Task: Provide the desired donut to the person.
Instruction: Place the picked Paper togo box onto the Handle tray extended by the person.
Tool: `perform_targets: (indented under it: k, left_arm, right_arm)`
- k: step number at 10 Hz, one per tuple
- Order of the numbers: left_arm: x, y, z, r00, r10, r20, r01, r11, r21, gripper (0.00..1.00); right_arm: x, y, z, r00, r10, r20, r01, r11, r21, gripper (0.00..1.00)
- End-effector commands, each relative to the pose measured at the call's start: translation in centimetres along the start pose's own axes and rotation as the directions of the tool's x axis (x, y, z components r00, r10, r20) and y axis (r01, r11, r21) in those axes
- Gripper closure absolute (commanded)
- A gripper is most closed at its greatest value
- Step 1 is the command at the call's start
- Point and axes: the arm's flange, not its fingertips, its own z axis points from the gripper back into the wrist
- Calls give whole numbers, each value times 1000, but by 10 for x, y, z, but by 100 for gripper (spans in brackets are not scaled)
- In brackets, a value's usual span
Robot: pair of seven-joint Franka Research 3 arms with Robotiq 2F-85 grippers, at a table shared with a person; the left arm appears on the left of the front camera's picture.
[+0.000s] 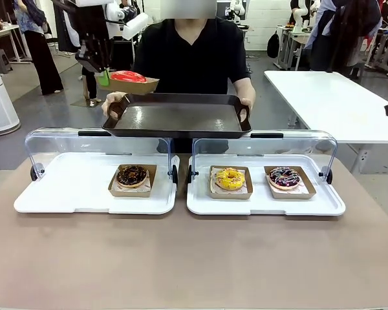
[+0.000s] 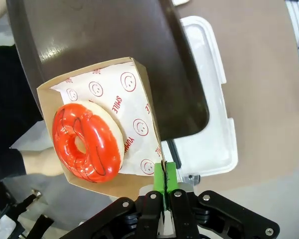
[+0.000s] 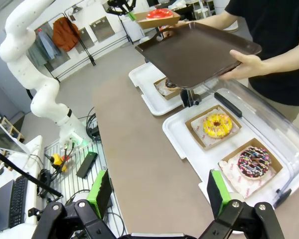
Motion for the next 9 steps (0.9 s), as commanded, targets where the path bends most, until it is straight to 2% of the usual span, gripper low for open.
perform_targets:
  k: [1, 4, 8, 9]
  left_arm:
    - [-4, 20, -14, 997, 55, 48, -55, 998, -14, 99]
    - [-3, 35, -61, 994, 89, 69, -84, 993, -78, 99]
    - [2, 49, -86, 992, 102, 79, -93, 989, -113, 99]
    - [0, 52, -89, 992, 104, 76, -94, 988, -123, 39]
  right_arm:
    - [1, -1, 0, 1000, 5, 19, -5, 1000, 9, 0]
    - [1, -1, 0, 1000, 5, 19, -5, 1000, 9, 0]
    - [1, -1, 0, 1000, 5, 19, -5, 1000, 9, 0]
    - [1, -1, 0, 1000, 5, 19, -5, 1000, 9, 0]
